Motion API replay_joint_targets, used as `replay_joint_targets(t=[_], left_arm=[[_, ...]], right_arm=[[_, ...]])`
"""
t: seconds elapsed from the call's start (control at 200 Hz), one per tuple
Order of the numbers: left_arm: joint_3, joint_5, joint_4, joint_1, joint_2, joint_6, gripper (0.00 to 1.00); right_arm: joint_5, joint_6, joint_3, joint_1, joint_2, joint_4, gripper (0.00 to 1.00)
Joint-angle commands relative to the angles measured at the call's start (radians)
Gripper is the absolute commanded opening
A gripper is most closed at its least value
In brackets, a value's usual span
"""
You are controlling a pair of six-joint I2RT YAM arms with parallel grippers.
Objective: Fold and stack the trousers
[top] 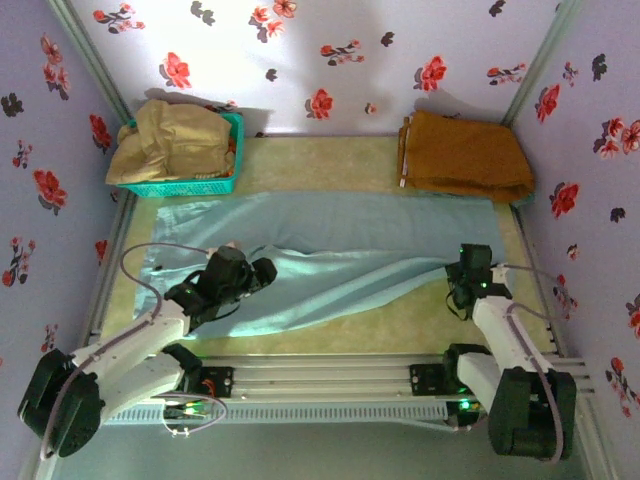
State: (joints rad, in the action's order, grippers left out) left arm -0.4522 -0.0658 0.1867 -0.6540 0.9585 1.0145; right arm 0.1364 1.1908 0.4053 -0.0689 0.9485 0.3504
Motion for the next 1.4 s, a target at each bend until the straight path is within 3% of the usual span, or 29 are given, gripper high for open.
replay_joint_targets(t=[0.0,0.14,0.265,0.525,0.84,1.095,1.215,1.305,1.395], left_arm=[[0.014,0.004,-0.027,0.006,0.012,0.005,0.79],[0.015,0.004,-0.035,0.007,0.025,0.001,0.79],[0.018,0.005,-0.030,0.006,0.022,-0.002,0.79],[0.020,0.001,-0.018,0.011,0.004,-0.007,0.79],[-0.014,0.014,0.018,0.016,0.001,-0.049,0.79],[-0.008,0.043,0.046,0.015,-0.047,-0.076,0.80],[-0.017,0.075,0.070,0.014,-0.073,-0.083,0.79],[-0.017,0.097,0.086,0.012,-0.093,-0.083,0.79],[-0.017,0.110,0.089,-0.005,-0.096,-0.079,0.79]], right_arm=[[0.041,-0.075,0.037,-0.037,0.043,-0.037,0.45],[0.001,-0.100,0.070,-0.056,0.146,-0.051,0.27],[-0.025,-0.117,0.093,-0.064,0.181,-0.075,0.18],[-0.067,-0.158,0.184,-0.071,0.111,0.028,0.10],[-0.197,-0.267,0.394,-0.074,0.046,0.246,0.12],[-0.242,-0.347,0.362,-0.097,-0.158,0.486,0.15],[-0.198,-0.368,0.340,-0.106,-0.241,0.592,0.15],[-0.248,-0.352,0.306,-0.107,-0.275,0.577,0.25],[-0.349,-0.347,0.273,-0.103,-0.240,0.533,0.44]])
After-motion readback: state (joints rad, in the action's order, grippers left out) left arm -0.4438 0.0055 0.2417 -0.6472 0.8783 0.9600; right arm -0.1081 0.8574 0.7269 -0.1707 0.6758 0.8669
